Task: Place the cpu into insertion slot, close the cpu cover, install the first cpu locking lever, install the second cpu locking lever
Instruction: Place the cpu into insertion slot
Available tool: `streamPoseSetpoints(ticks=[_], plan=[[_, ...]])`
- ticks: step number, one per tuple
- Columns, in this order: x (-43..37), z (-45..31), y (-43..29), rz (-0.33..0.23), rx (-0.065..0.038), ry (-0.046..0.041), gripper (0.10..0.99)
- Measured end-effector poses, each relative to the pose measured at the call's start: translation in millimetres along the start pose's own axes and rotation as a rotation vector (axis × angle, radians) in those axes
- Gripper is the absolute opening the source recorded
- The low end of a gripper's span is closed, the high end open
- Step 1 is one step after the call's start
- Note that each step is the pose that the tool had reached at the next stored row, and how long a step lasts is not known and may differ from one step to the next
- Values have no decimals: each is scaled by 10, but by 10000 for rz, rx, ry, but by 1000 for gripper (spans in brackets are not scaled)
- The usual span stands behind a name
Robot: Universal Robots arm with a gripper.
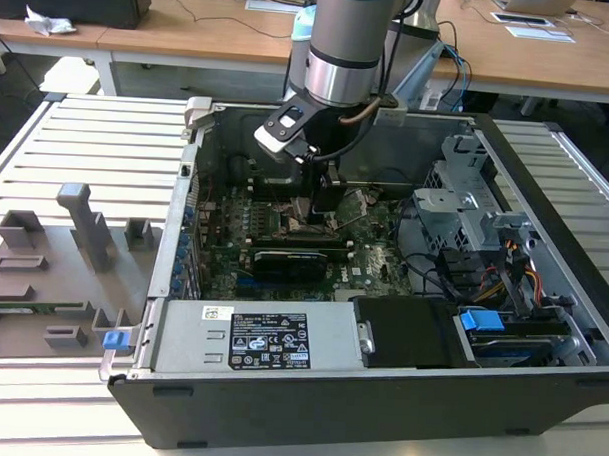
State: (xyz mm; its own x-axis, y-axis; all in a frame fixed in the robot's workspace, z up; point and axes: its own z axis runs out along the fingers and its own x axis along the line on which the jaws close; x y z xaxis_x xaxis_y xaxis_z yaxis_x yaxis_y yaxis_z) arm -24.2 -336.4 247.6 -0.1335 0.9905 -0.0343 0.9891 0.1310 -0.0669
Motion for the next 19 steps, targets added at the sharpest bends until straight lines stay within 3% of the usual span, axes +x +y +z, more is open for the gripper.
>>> streamPoseSetpoints(ticks=[19], plan=[[0, 3, 0, 1184, 45, 44, 541]])
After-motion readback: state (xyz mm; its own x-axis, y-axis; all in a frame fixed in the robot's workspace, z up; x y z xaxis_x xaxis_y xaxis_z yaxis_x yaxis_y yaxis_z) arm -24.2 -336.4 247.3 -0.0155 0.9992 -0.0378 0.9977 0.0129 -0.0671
